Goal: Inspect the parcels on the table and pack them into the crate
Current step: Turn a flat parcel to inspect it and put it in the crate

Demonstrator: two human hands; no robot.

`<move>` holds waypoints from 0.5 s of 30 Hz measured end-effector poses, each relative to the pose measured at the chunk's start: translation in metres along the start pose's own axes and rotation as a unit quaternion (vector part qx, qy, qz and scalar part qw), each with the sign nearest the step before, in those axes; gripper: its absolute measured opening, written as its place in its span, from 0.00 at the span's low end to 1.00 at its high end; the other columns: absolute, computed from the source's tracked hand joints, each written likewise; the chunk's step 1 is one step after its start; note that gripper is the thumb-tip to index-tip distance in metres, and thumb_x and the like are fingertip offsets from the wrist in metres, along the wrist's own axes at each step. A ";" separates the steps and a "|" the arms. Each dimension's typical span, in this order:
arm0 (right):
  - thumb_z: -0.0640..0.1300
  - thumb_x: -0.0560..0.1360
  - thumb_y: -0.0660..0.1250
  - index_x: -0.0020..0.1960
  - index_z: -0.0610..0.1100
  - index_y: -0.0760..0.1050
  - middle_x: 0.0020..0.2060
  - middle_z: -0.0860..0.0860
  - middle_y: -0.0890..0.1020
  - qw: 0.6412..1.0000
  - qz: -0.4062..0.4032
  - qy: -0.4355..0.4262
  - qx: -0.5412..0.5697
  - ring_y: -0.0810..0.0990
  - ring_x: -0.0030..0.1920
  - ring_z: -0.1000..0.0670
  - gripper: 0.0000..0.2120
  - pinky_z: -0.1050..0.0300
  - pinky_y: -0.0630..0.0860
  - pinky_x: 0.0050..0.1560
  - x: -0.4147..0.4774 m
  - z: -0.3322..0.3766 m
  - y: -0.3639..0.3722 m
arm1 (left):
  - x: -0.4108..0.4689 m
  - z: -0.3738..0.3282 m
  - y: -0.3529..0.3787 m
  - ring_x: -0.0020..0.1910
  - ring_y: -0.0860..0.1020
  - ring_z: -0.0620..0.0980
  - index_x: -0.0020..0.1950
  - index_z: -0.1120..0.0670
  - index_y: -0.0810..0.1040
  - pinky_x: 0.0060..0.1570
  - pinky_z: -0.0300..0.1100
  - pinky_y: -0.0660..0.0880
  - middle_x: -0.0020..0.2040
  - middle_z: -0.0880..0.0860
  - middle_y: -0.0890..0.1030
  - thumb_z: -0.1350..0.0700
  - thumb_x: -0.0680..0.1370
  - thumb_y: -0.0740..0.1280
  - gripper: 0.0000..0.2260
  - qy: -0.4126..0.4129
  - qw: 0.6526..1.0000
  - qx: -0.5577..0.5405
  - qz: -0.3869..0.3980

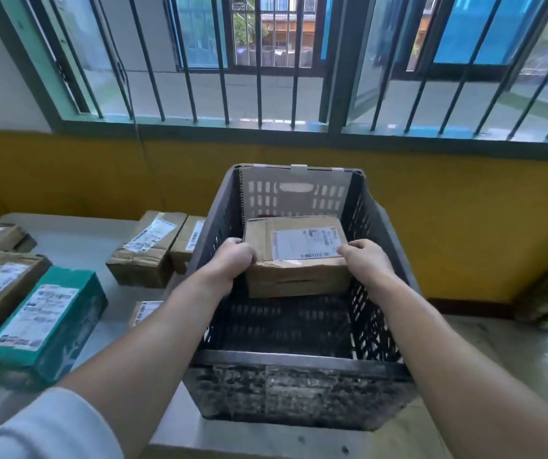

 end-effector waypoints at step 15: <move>0.47 0.80 0.64 0.65 0.38 0.77 0.59 0.41 0.81 0.973 0.115 0.137 -0.148 0.80 0.55 0.42 0.18 0.53 0.74 0.50 0.048 -0.044 0.035 | 0.057 0.040 0.024 0.53 0.75 0.58 0.63 0.63 0.76 0.47 0.43 0.72 0.59 0.61 0.76 0.63 0.77 0.61 0.16 -0.112 0.984 0.139 0.014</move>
Point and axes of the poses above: each hand's wrist, its own x-axis towards the middle knuckle, its own y-axis out of the palm, z = x × y, the point moved 4 cm from there along x, towards the middle knuckle
